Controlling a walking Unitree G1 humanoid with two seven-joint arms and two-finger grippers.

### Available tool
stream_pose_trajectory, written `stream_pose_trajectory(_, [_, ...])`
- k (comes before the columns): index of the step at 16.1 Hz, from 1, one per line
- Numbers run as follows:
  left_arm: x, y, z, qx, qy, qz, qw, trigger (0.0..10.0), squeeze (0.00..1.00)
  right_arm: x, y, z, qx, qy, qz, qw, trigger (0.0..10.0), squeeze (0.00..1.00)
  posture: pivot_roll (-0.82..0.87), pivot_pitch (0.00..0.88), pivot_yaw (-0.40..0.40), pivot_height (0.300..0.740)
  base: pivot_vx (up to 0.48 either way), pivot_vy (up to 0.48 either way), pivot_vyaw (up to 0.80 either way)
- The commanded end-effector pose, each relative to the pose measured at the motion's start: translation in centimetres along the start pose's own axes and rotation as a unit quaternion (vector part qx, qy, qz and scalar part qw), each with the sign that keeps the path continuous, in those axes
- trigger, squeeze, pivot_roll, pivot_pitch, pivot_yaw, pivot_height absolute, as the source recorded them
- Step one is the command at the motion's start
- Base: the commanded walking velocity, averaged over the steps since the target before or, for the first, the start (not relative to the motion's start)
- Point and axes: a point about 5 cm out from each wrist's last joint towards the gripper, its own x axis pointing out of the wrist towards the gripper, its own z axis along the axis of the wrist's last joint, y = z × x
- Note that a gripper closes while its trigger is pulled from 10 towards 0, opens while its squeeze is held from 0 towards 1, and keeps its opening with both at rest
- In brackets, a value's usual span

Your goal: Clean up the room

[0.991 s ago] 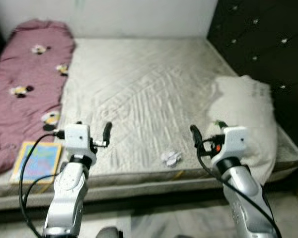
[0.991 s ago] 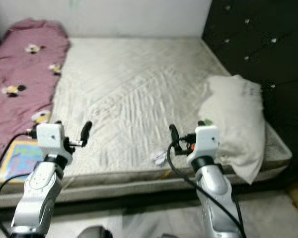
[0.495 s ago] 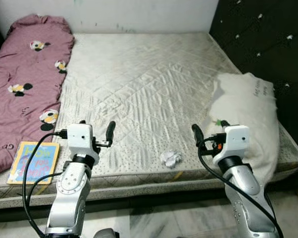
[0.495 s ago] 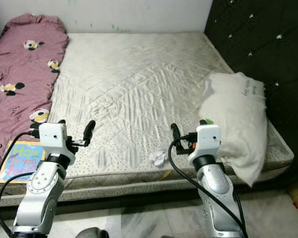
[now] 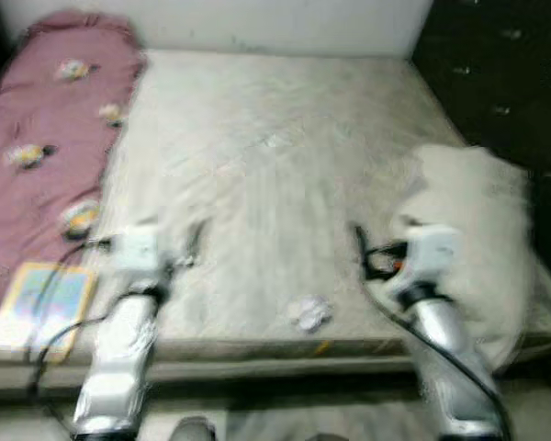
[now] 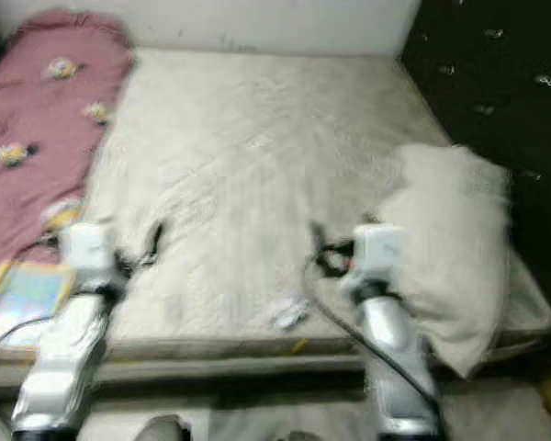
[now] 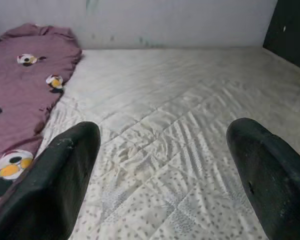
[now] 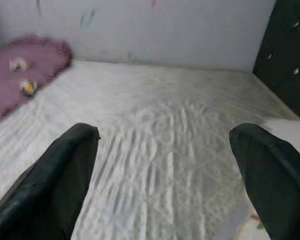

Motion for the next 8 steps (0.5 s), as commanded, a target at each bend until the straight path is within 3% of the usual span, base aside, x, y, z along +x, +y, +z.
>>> stream_pose_trajectory(1, [0.34,-1.45,0.63,-0.006,-0.013,-0.019,1.0,10.0,0.0,-0.67,-1.51,-0.56,-0.01,0.015,-0.026,1.0,10.0,0.0,-0.01,0.039,-0.052,0.74,0.0,0.0,0.0])
stream_pose_trajectory(5, [0.22,-1.23,0.61,-0.003,-0.013,-0.006,1.0,10.0,0.0,-0.49,-1.53,-0.42,-0.022,0.009,-0.025,0.999,10.0,0.0,-0.01,0.036,-0.052,0.74,0.0,0.0,0.0])
stream_pose_trajectory(8, [0.04,-1.02,0.53,0.004,-0.011,-0.002,1.0,10.0,0.0,-0.47,-1.51,-0.52,0.003,0.008,-0.035,0.999,10.0,0.0,0.0,0.039,-0.045,0.74,0.0,0.0,0.0])
